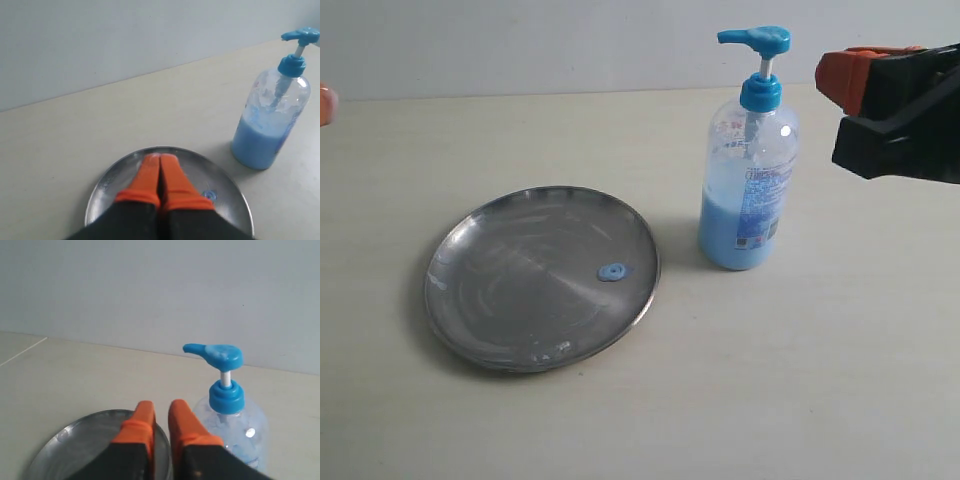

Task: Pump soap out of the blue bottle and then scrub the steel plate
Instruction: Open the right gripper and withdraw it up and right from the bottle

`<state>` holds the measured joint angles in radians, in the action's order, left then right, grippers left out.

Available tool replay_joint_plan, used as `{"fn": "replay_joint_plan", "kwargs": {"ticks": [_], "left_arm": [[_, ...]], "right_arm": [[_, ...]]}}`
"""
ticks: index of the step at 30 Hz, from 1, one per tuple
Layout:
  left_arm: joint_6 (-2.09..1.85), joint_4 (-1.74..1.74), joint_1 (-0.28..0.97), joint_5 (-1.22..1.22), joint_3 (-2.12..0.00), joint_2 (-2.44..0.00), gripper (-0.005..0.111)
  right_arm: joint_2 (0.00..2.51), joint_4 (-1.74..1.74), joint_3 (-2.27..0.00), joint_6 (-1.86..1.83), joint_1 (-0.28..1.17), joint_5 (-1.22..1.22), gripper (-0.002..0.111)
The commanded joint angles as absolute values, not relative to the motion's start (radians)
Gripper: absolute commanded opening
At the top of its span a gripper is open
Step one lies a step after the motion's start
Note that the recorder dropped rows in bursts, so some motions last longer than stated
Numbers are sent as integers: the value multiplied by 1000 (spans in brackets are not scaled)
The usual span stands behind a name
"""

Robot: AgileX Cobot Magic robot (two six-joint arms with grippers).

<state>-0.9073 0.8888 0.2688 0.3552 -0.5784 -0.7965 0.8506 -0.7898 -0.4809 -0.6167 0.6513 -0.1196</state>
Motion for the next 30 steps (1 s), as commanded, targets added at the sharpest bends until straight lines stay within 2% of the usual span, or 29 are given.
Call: {"fn": "replay_joint_plan", "kwargs": {"ticks": [1,23,30], "left_arm": [[-911,904,265,342,-574,-750,0],[-825,903,248,273,-500,-518,0],[-721,787,235,292,-500,-485,0]], "right_arm": [[828,-786,-474,-625,652,-35,0],[823,-834,-474,-627,652,6,0],[823,-834,-474,-627,652,-9,0]]}}
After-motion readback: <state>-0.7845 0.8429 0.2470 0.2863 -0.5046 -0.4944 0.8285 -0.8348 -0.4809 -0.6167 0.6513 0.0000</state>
